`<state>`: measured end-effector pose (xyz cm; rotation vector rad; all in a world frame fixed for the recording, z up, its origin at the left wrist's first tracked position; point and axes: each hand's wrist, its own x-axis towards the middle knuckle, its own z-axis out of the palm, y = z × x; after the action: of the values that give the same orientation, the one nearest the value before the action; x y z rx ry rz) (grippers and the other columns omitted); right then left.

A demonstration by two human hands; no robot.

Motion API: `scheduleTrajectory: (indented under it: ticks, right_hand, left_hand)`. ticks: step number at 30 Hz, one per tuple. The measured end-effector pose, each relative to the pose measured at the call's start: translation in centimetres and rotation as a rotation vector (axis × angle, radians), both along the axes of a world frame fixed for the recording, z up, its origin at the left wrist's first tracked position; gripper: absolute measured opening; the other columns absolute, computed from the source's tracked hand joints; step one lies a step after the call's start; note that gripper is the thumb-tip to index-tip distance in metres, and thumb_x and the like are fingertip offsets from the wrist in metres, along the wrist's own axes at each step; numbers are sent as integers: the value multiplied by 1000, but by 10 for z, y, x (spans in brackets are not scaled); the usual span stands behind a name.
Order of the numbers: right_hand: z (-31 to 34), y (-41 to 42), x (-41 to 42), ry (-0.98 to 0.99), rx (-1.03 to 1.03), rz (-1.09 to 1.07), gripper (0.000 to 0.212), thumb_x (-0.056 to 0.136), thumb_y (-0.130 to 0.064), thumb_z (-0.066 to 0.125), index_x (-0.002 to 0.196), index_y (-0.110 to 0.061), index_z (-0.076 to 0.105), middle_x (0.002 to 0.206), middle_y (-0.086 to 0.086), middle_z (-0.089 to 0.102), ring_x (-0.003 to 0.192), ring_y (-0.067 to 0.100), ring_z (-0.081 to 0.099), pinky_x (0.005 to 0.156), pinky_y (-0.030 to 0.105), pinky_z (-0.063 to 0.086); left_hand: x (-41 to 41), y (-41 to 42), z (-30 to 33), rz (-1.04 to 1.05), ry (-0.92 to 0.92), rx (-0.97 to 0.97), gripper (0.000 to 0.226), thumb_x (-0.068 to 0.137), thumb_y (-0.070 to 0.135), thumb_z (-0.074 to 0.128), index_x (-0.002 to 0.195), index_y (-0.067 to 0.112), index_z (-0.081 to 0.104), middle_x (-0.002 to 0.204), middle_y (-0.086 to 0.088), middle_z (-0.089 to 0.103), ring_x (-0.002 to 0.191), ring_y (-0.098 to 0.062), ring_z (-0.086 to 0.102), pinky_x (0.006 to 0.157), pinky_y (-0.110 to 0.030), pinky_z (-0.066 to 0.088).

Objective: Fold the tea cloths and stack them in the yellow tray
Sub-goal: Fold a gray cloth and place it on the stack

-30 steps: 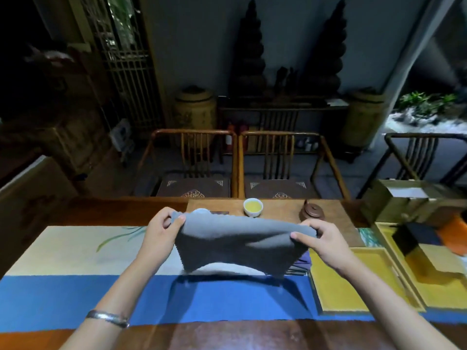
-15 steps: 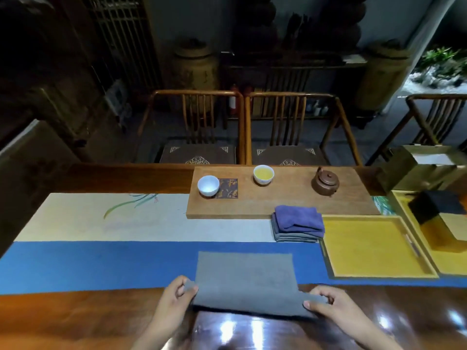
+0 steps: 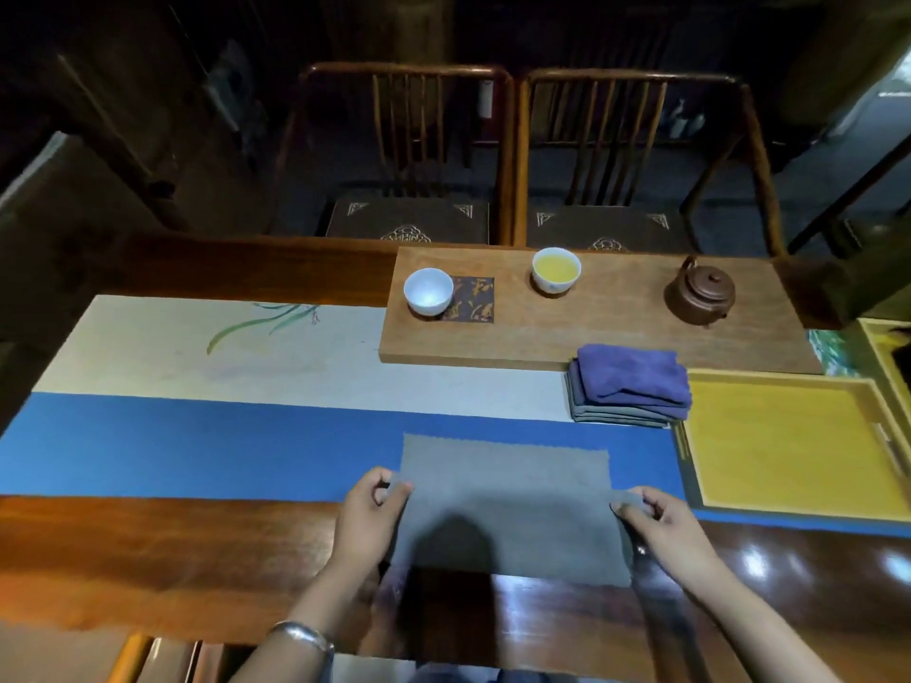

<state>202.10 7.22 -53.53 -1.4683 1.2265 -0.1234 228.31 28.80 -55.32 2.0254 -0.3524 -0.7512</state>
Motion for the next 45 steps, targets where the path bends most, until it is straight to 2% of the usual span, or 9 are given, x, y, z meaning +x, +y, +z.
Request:
scheduleTrajectory:
  ticks: [5,9,13,16,19,28,37,40,45]
  right_hand:
    - [-25,-22,31,48,-102,-15,25,92,-9,58,72,4,52,52,0,40,44,10,38,43,21,31]
    - [-45,-33,42,147,-189,9,27,92,-14,59,74,6,51,59,5,42,54,18,40,54,32,33]
    - [-58,-39,44,253,-275,-6,29,91,-15,58,65,-11,45,55,-2,44,53,15,42,49,30,31]
    - [-64,-41,45,300,-319,-3,29,91,-18,59,66,-8,46,55,2,44,54,20,44,51,33,31]
    - [-66,-42,48,305,-335,-3,29,91,-22,59,74,0,51,59,7,50,59,26,48,52,32,33]
    - [-72,-37,48,298,-419,-33,25,92,-26,58,76,-9,51,63,3,56,63,26,53,55,34,36]
    - [-62,-9,25,324,-399,-179,19,94,-30,52,88,-12,46,79,3,59,77,32,56,64,37,37]
    - [-53,18,1,258,-499,-24,14,92,-25,57,88,-19,46,86,-1,58,81,27,57,63,37,42]
    - [-42,46,-27,307,-740,559,33,80,-28,72,108,-17,58,104,0,54,94,19,55,69,34,54]
  left_hand:
    - [23,-14,-30,-6,-88,116,27,90,30,63,72,13,53,53,-14,48,47,-20,40,51,-34,31]
    - [37,-30,-41,-35,-132,133,24,91,29,62,73,14,54,51,-5,45,46,-15,39,51,-32,33]
    - [45,-41,-49,-124,-196,186,25,91,34,59,75,15,55,53,-3,47,50,-16,45,51,-31,34]
    - [48,-46,-55,-164,-218,247,24,92,37,56,76,19,56,58,-7,57,57,-20,55,52,-33,38]
    - [49,-48,-59,-153,-225,282,22,92,35,56,76,21,56,59,-3,59,60,-19,56,53,-33,39]
    - [47,-54,-60,-96,-270,331,28,91,40,57,72,20,50,58,3,56,60,-14,54,50,-30,33]
    - [48,-11,-52,23,-246,341,20,90,38,60,82,24,50,52,5,63,60,-14,64,58,-29,45]
    - [34,24,-48,-89,-307,251,12,88,28,65,83,27,54,63,9,63,60,-3,59,56,-22,41]
    - [9,50,-41,-473,-279,119,33,76,18,79,104,32,68,100,16,61,93,3,57,82,-11,41]
